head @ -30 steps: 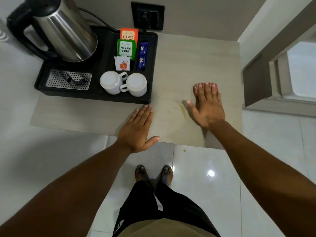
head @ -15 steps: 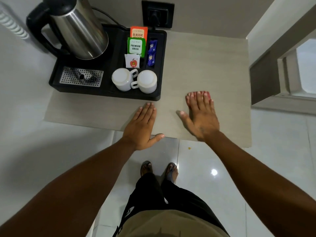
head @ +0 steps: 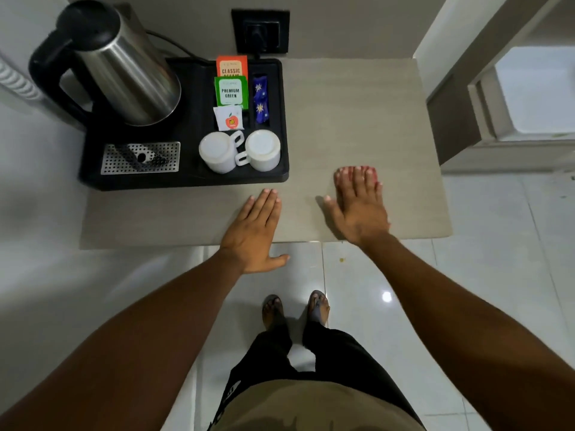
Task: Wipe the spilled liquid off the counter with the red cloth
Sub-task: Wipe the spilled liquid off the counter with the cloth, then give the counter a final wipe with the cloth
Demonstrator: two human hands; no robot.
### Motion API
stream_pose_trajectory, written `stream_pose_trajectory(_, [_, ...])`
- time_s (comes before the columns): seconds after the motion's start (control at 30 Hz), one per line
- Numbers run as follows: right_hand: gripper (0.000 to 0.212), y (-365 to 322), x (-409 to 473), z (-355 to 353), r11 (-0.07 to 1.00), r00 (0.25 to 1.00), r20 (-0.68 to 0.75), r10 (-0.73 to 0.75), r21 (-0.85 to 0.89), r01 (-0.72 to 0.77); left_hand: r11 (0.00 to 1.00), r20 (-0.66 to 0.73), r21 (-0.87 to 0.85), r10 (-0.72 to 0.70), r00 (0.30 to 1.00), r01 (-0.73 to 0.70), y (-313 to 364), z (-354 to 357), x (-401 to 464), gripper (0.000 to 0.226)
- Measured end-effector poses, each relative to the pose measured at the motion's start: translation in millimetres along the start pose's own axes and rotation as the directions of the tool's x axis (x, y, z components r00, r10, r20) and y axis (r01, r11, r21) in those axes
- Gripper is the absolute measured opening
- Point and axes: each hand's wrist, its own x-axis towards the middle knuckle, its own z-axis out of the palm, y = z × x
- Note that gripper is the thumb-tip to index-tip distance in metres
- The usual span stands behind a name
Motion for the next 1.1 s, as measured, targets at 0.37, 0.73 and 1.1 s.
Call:
stream_pose_trajectory(0.37, [0.082,53.3,-65.9,8.0,0.991,0.991,-0.030,0.133,0.026,-0.132,0.996,-0.050,-0.034,0.080,0.996,-0.081,-0.8,-1.8,6.4,0.123])
stream_pose_trajectory(0.73, [0.088,10.9,-15.2,-2.4,0.995,0.997,0.003,0.079,0.061,-0.079,0.997,-0.055,-0.058,0.047,0.997,-0.050,18.7,-10.0,30.9,0.122])
stream_pose_trajectory(1.1, [0.084,98.1,73.6,-47.8,0.961,0.960,-0.046,0.276,0.046,-0.273,0.994,-0.069,-0.099,0.033,0.997,-0.039,26.6,-6.2,43.0,0.117])
